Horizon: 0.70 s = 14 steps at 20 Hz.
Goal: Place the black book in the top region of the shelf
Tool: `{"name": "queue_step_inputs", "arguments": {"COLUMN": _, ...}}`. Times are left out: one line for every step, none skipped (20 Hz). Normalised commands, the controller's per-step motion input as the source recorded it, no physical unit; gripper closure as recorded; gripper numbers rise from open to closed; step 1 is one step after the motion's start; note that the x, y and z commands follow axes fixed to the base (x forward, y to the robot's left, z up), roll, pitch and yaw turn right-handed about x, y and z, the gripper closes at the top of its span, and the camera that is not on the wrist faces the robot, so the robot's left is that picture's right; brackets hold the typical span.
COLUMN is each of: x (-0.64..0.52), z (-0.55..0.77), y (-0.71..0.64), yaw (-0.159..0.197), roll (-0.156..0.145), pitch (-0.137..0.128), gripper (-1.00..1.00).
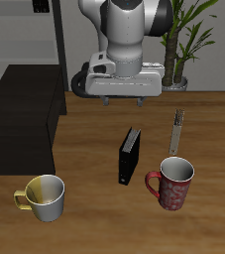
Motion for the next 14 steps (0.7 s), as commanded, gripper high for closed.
{"name": "queue_step_inputs", "arguments": {"x": 0.46, "z": -0.31, "y": -0.31, "yaw": -0.102, "roll": 0.000, "pitch": 0.079, "gripper": -1.00}}
{"name": "queue_step_inputs", "arguments": {"x": -0.05, "z": 0.01, "y": 0.04, "yaw": 0.000, "roll": 0.000, "pitch": 0.000, "gripper": -1.00}}
{"name": "queue_step_inputs", "arguments": {"x": 0.28, "z": -0.20, "y": -0.28, "yaw": -0.069, "roll": -0.065, "pitch": 0.025, "gripper": -1.00}}
{"name": "queue_step_inputs", "arguments": {"x": 0.17, "z": -0.14, "y": -0.22, "yaw": -0.082, "roll": -0.049, "pitch": -0.013, "gripper": -1.00}}
{"name": "queue_step_inputs", "arguments": {"x": 0.15, "z": -0.15, "y": -0.11, "yaw": -0.072, "roll": 0.033, "pitch": -0.045, "gripper": -1.00}}
{"name": "queue_step_inputs", "arguments": {"x": 0.22, "z": -0.26, "y": -0.11, "yaw": 0.062, "roll": -0.048, "pitch": -0.055, "gripper": -1.00}}
{"name": "queue_step_inputs", "arguments": {"x": 0.43, "z": -0.55, "y": -0.21, "yaw": -0.117, "roll": -0.063, "pitch": 0.108, "gripper": -1.00}}
{"name": "queue_step_inputs", "arguments": {"x": 0.09, "z": -0.21, "y": 0.03, "yaw": -0.070, "roll": 0.056, "pitch": 0.009, "gripper": -1.00}}
{"name": "queue_step_inputs", "arguments": {"x": 0.28, "z": -0.30, "y": 0.01, "yaw": 0.022, "roll": -0.013, "pitch": -0.020, "gripper": -1.00}}
{"name": "queue_step_inputs", "arguments": {"x": 0.19, "z": -0.31, "y": 0.02, "yaw": -0.154, "roll": 0.013, "pitch": 0.031, "gripper": -1.00}}
{"name": "queue_step_inputs", "arguments": {"x": 0.06, "z": -0.32, "y": 0.18, "yaw": -0.015, "roll": 0.058, "pitch": -0.053, "gripper": -1.00}}
{"name": "queue_step_inputs", "arguments": {"x": 0.09, "z": -0.32, "y": 0.12, "yaw": 0.052, "roll": 0.025, "pitch": -0.019, "gripper": -1.00}}
{"name": "queue_step_inputs", "arguments": {"x": 0.05, "z": -0.26, "y": 0.16, "yaw": -0.011, "roll": 0.022, "pitch": -0.054, "gripper": -1.00}}
{"name": "queue_step_inputs", "arguments": {"x": 0.03, "z": -0.21, "y": 0.16, "yaw": 0.007, "roll": 0.041, "pitch": -0.014, "gripper": -1.00}}
